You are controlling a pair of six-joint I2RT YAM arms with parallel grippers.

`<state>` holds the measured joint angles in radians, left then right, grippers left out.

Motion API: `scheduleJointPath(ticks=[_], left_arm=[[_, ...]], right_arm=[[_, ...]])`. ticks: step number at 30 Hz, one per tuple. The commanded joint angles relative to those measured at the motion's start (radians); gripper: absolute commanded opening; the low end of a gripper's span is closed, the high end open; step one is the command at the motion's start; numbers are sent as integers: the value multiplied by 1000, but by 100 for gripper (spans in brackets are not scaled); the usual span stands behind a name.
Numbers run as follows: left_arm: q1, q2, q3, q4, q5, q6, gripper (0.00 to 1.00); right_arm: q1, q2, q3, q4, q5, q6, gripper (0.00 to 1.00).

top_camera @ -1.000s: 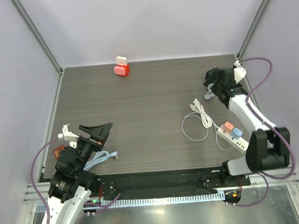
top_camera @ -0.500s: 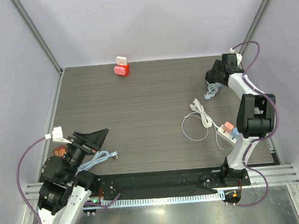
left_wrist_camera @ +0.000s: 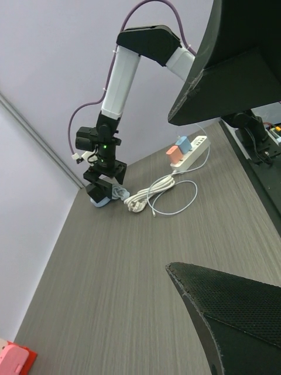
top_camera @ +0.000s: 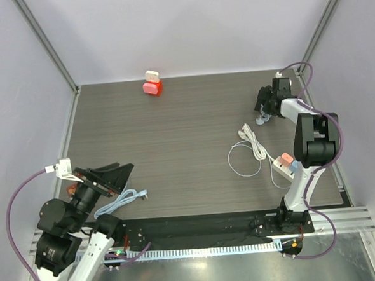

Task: Pull the plug off the socket

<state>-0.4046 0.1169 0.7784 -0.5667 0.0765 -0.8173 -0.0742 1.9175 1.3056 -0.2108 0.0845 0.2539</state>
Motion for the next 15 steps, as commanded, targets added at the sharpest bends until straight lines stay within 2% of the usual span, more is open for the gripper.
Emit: scheduleJointPath(ticks=[1,5,7,11,13,15], left_arm=[[-3,23,42,-36,38,15,100],[-3,32,59,-55,60,-14,100],[-3,33,67,-58,65,-28,100],[-2,26,71,-64,68,-69,100],[-3,23,76,-67,66,-77,100],[-2,26,87,-74,66,-86,100]], right_arm=[[2,23,4,88,-6,-22,87],[2,57,11,108,-2,-5,79],[5,69,9,123,-12,1,71],[7,96,18,151,-17,15,67],[14,107,34,154,-14,15,57],[25,126,53,160,-12,15,53]])
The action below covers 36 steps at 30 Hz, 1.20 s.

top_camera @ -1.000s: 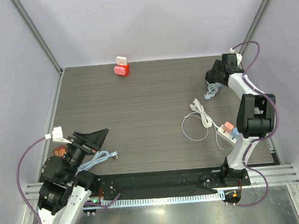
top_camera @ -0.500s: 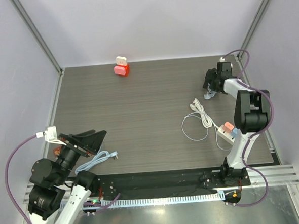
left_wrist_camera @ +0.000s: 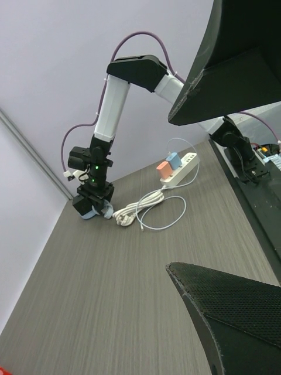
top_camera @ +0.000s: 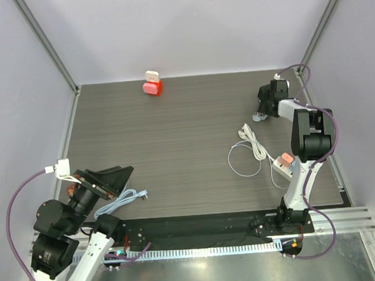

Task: Pull the plug off the socket

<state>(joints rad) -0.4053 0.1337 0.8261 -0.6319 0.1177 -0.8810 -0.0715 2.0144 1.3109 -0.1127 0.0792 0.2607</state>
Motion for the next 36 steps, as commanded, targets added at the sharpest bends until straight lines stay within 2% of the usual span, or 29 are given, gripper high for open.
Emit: scheduleJointPath(ticks=[1,5,12,19,24,30,36], left_arm=[[-3,14,42,-18,26,-24,100],[-3,29,61,-40,42,-33,100],[-1,43,64,-74,77,-62,100],[-1,87,84,-134,73,-56,100],[-3,115,77,-147,53,-20,100],[-3,335,44,-170,175,40,100],[-3,478,-80,20,185,-4,100]], right_arm=[[38,38,59,65,-4,6,44],[72,75,135,50,4,8,42],[214,152,290,-13,5,18,41],[387,135,304,-73,19,29,40],[515,20,104,-73,24,48,40],[709,-184,-206,-15,13,78,41],[889,-339,-473,62,-15,224,44]])
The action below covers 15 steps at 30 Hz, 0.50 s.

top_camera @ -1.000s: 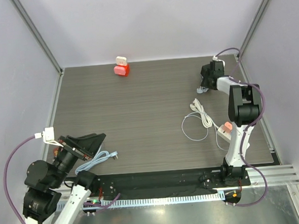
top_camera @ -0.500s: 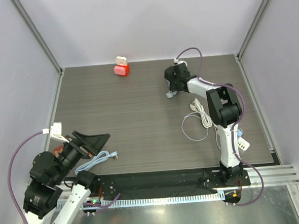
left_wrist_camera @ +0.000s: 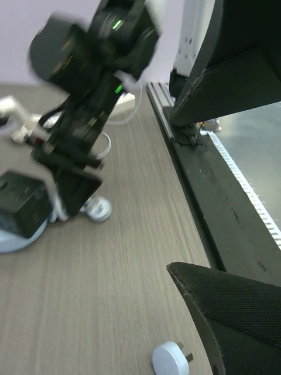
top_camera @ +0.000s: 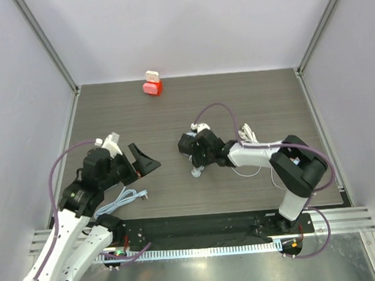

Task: Pull the plug off the socket

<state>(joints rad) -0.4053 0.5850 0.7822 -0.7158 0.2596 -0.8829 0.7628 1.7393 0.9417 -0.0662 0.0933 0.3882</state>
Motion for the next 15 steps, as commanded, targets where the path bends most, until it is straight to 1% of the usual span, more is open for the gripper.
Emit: scheduleJointPath(ticks=[1,2,4,5,6,8,9,11,12,15], left_arm=[[-4,45,-44,120,29,-1,100],[-10,93,-43,134,14,5,100],[-47,142,-32,136,-25,24,100],[-70,163,-15,136,-96,45,100],[-125,209,-8,136,-135,56,100],[-185,249,26,131,-224,76,100],[-240,289,38,121,-317,79,100],[-305,326,69,116,-384,96,100],[-319,341,78,118,-434,104,100],[-368,420,135,105,-514,146,100]], right_arm=[[76,-96,-133,41,-24,122,45],[98,-113,-188,52,-27,162,45],[138,-151,-231,93,-35,198,47],[147,-164,-260,98,-35,211,48],[156,-175,-271,103,-40,227,52],[156,-213,-285,100,-38,233,56],[156,-228,-282,91,-29,227,65],[156,-266,-264,43,-26,215,72],[156,-279,-255,26,-23,200,78],[155,-348,-227,-46,5,193,86]])
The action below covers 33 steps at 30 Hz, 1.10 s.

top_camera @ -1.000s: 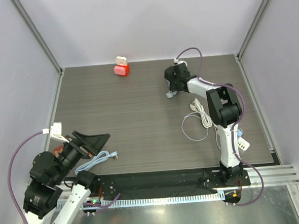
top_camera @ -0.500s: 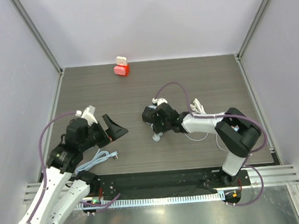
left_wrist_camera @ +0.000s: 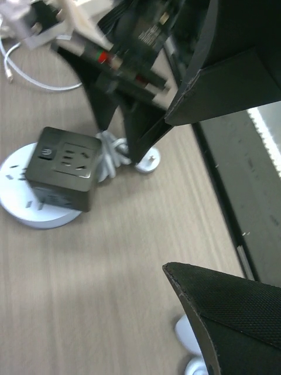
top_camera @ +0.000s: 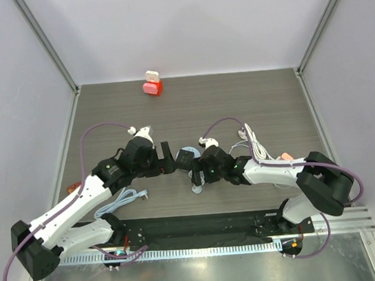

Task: Pull the plug off the socket

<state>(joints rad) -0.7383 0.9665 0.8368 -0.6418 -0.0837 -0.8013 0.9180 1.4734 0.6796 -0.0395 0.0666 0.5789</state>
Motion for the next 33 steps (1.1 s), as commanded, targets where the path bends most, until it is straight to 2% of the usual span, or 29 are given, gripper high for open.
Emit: scheduleJointPath(ticks=[1,3,6,11,16,19,23,28,33], left_arm=[[-47,90,99,30,-188,80,100],[-78,179,164,21,-214,128,100],[-105,274,232,18,-234,178,100],[-113,457,363,10,-180,303,100],[-119,558,419,16,-163,372,100],[-134,621,452,16,-156,393,98],[-144,676,481,2,-148,384,91],[-154,718,455,28,-133,372,84],[-165,712,420,56,-152,352,83]], right_arm=[[-7,-108,38,-110,60,2,86],[-24,-192,41,-164,93,16,92],[-102,-312,22,-221,113,33,93],[-276,-453,-29,-263,-13,39,93],[-297,-516,-60,-306,-14,22,94],[-297,-515,-83,-307,-11,35,94],[-298,-489,-84,-304,-13,45,94],[-301,-446,-61,-303,-25,42,94],[-301,-363,-35,-296,-54,33,98]])
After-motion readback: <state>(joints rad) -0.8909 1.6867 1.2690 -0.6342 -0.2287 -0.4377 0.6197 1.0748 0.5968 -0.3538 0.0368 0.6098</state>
